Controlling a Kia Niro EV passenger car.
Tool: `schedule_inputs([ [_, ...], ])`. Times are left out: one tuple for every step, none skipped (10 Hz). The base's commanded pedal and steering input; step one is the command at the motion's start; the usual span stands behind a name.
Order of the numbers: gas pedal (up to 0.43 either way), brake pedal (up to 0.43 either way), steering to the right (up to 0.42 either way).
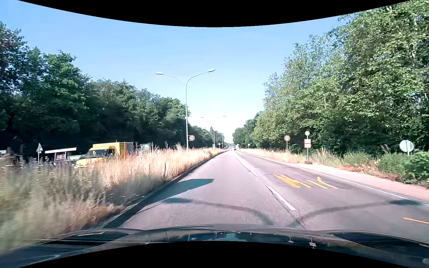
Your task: Follow the waypoints while adhering to traffic rules and regulations
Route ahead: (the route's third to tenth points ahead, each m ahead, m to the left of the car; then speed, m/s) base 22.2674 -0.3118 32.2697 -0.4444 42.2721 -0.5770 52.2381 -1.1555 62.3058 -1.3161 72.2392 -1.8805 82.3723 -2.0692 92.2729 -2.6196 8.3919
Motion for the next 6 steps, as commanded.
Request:
schedule_inputs([
  [0.138,0.000,-0.004],
  [0.138,0.000,-0.001],
  [0.138,0.000,0.000],
  [0.138,0.000,0.003],
  [0.138,0.000,0.005],
  [0.138,0.000,0.006],
])
